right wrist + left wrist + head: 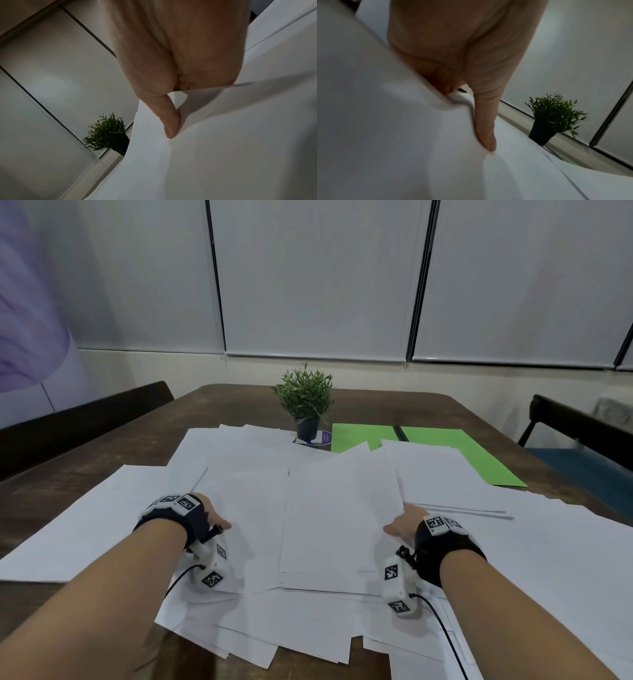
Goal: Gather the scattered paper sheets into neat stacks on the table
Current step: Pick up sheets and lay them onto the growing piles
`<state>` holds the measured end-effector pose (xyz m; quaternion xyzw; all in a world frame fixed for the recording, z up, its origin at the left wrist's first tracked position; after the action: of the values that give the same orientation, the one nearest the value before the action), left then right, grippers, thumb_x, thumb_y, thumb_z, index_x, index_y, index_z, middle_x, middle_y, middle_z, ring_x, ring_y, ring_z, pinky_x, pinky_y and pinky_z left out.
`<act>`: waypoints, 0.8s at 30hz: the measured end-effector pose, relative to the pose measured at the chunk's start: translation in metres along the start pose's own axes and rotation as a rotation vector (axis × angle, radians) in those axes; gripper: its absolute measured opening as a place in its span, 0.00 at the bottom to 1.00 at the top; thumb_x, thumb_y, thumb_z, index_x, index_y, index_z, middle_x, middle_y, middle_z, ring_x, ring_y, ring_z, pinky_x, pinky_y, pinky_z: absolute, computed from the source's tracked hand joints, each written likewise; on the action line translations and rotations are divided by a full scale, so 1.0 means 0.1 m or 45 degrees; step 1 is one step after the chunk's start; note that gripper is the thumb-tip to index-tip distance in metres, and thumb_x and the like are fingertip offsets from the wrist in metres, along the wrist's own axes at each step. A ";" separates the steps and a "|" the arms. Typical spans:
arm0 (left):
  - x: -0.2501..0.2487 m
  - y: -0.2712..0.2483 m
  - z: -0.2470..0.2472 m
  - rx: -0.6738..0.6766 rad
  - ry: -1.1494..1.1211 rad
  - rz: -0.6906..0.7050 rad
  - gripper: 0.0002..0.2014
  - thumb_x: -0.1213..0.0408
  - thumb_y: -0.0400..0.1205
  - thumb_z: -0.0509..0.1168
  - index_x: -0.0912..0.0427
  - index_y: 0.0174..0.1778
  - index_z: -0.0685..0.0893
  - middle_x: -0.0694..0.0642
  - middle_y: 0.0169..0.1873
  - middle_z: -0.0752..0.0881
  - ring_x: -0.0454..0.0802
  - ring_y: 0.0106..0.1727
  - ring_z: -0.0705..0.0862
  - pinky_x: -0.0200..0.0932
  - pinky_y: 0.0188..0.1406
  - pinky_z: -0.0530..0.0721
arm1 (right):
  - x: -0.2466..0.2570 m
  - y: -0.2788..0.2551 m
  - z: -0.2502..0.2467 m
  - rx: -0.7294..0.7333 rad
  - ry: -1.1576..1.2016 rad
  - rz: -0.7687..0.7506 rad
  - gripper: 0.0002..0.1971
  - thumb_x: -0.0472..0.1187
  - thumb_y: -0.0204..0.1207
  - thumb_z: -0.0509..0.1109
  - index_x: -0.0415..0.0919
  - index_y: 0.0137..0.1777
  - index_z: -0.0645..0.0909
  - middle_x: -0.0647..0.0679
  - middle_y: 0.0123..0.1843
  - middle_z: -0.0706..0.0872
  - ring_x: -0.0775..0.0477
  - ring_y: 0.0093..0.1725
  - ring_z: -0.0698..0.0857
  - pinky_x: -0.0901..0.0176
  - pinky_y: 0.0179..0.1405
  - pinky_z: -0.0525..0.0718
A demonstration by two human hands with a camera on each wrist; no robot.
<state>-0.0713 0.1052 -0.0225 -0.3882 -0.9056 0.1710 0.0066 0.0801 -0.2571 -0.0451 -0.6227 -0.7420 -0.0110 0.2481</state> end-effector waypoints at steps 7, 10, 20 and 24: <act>0.12 0.03 -0.11 -0.185 -0.232 -0.134 0.30 0.48 0.80 0.68 0.65 0.72 0.75 0.59 0.71 0.76 0.55 0.71 0.76 0.42 0.69 0.75 | -0.04 0.14 0.04 -0.056 0.008 0.042 0.24 0.47 0.77 0.68 0.37 0.71 0.74 0.42 0.67 0.81 0.41 0.65 0.81 0.59 0.59 0.78; 0.13 0.06 -0.21 -0.238 -0.268 -0.058 0.27 0.55 0.74 0.75 0.68 0.64 0.79 0.62 0.62 0.83 0.59 0.64 0.81 0.44 0.58 0.80 | -0.03 0.14 0.03 -0.073 -0.002 0.039 0.26 0.48 0.78 0.68 0.36 0.73 0.72 0.41 0.72 0.78 0.42 0.68 0.79 0.58 0.62 0.77; -0.02 -0.21 -0.96 -0.837 -0.668 0.264 0.06 0.62 0.77 0.67 0.60 0.45 0.80 0.58 0.41 0.83 0.59 0.47 0.82 0.45 0.44 0.77 | -0.04 0.12 0.04 -0.049 0.027 0.067 0.24 0.47 0.79 0.68 0.37 0.72 0.74 0.42 0.70 0.79 0.42 0.68 0.79 0.59 0.63 0.77; -0.04 -0.32 -1.27 -1.033 -0.853 0.314 0.09 0.61 0.79 0.68 0.64 0.47 0.82 0.62 0.45 0.85 0.62 0.51 0.84 0.49 0.49 0.80 | -0.03 0.09 0.03 -0.042 0.014 0.069 0.22 0.45 0.81 0.66 0.35 0.72 0.74 0.42 0.71 0.79 0.43 0.70 0.78 0.61 0.65 0.75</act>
<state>-0.0722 0.1209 0.1078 -0.3871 -0.7991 -0.0785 -0.4532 0.0879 -0.2567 -0.0513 -0.6465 -0.7232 -0.0198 0.2420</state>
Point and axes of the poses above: each hand's wrist, its own y-axis towards the middle knuckle, its own z-axis out of the palm, x = y × z, the point moved 4 cm from there along y, towards the middle knuckle
